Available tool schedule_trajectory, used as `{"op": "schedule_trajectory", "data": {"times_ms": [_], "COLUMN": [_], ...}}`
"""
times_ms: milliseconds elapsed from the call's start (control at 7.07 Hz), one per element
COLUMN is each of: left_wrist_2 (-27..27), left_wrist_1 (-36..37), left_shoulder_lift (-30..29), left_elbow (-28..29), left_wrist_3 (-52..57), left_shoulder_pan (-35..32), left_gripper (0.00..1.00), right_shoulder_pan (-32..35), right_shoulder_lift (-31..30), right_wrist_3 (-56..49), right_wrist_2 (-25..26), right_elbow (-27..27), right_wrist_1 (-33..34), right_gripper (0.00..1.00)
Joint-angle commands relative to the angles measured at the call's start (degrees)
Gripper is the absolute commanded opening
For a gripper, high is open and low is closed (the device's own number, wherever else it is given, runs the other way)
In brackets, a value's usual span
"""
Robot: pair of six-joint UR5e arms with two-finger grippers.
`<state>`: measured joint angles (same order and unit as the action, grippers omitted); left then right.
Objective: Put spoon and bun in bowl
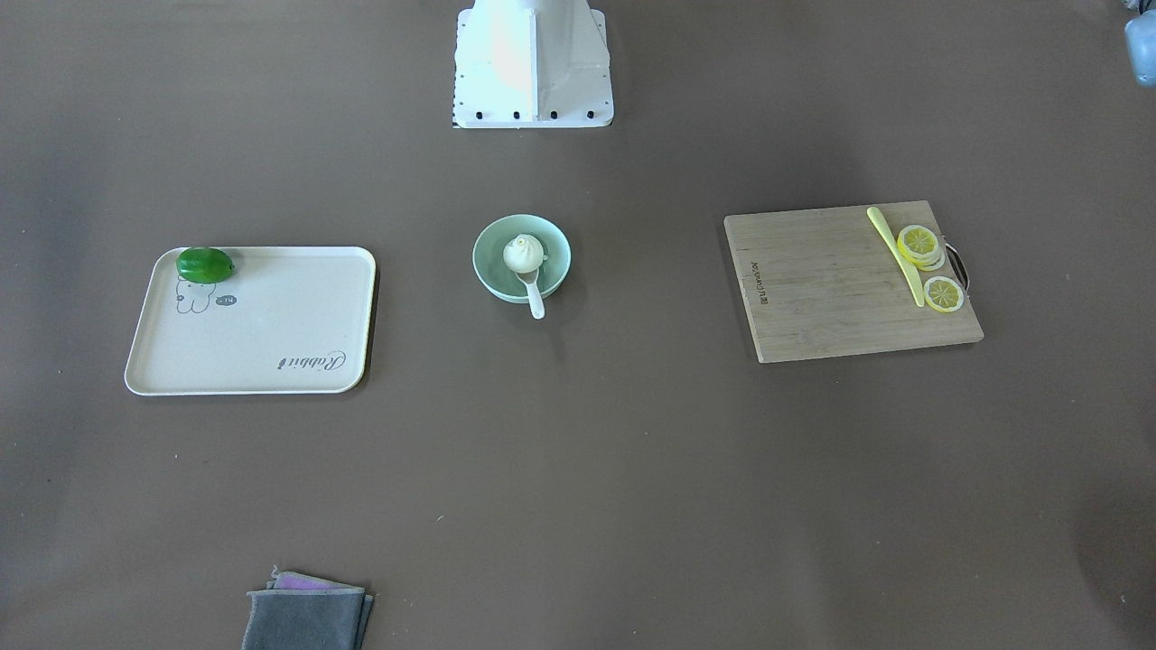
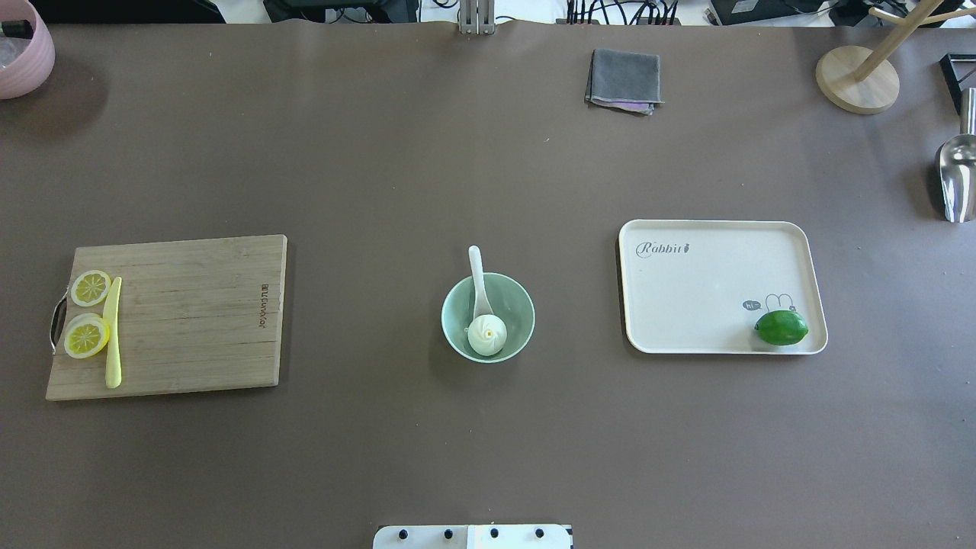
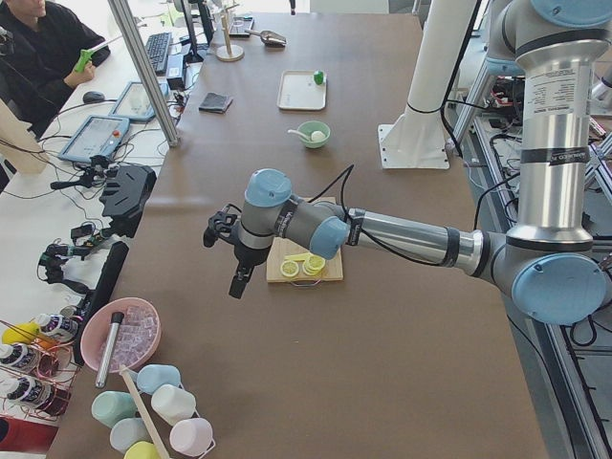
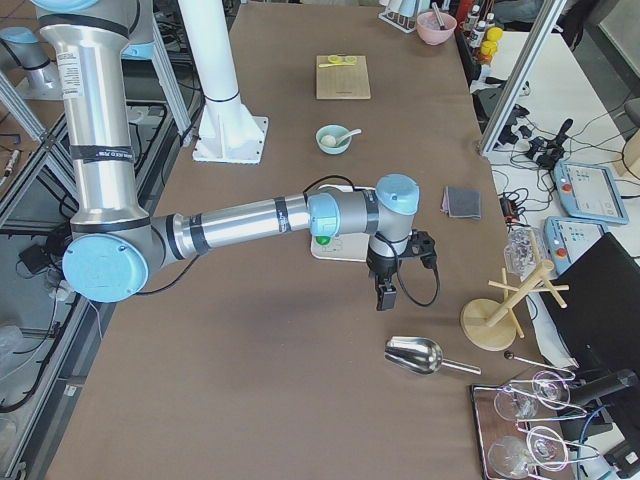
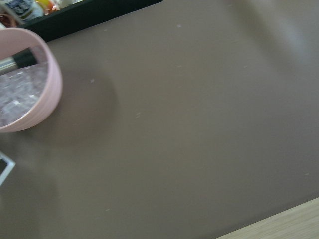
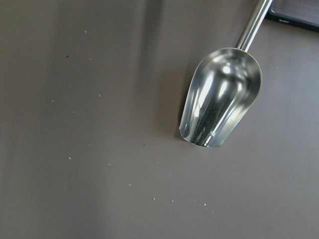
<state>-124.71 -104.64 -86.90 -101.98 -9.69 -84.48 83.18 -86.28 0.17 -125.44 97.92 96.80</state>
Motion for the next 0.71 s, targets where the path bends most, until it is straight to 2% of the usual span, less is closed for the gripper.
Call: {"op": "schedule_trajectory", "data": {"times_ms": [0,566], "left_wrist_2": [-4.7,-4.9], "left_wrist_1": [5.8,6.0], "left_shoulder_lift": [0.7,2.4], "left_elbow": [0.7,0.4], "left_wrist_3": [1.2,1.1], "left_shoulder_pan": [-3.1,-3.8], "left_gripper": [0.98,0.98], "right_shoulder_pan": [4.3,5.3], "right_shoulder_lift": [-1.4,-2.0], "right_wrist_3": [-1.2,-0.9], "right_wrist_2": [-4.4,-4.6], "right_elbow": [-2.8,-3.0], "right_wrist_1": [0.4,0.5], "right_gripper": [1.00,1.00]}}
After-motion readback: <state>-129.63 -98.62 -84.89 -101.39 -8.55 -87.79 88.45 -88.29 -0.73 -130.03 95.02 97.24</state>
